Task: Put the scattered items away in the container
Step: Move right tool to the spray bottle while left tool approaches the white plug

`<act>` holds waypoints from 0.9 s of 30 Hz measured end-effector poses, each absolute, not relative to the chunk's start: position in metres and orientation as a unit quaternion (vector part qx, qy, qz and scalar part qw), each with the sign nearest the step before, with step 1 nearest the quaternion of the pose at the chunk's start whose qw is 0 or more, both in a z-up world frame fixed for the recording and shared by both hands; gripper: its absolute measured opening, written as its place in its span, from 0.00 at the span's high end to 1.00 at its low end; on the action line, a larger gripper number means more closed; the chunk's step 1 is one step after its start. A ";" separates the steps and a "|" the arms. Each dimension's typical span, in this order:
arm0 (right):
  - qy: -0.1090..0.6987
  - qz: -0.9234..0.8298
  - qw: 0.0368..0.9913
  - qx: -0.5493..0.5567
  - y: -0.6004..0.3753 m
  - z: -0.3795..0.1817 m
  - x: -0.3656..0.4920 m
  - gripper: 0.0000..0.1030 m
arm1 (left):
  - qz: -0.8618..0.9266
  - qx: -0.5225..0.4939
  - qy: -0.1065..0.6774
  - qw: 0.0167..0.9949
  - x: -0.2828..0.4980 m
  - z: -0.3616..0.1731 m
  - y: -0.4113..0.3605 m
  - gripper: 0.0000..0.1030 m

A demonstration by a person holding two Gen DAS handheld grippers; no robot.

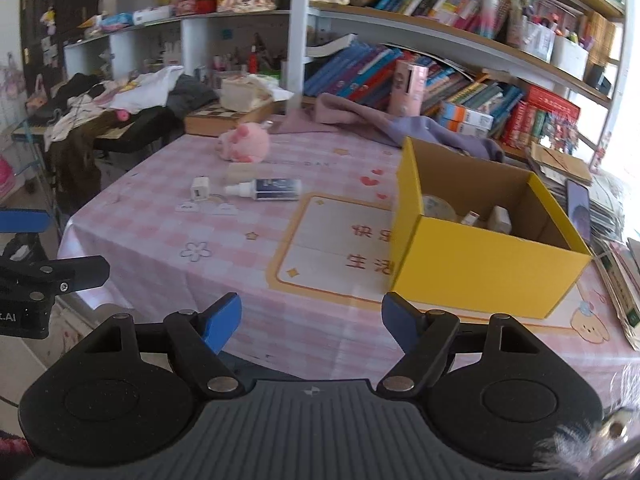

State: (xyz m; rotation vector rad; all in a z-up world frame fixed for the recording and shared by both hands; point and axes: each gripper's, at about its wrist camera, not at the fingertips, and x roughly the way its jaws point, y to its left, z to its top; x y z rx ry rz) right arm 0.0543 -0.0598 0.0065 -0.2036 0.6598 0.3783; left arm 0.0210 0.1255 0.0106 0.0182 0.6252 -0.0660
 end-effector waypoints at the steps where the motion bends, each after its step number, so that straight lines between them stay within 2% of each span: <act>1: 0.323 0.190 0.922 -0.102 -0.057 0.006 0.055 0.26 | -0.031 0.007 0.308 0.951 0.021 0.011 0.127 0.04; 27: 0.320 0.270 0.894 -0.157 -0.011 -0.003 0.088 0.27 | -0.007 -0.016 0.328 0.945 0.055 -0.001 0.145 0.04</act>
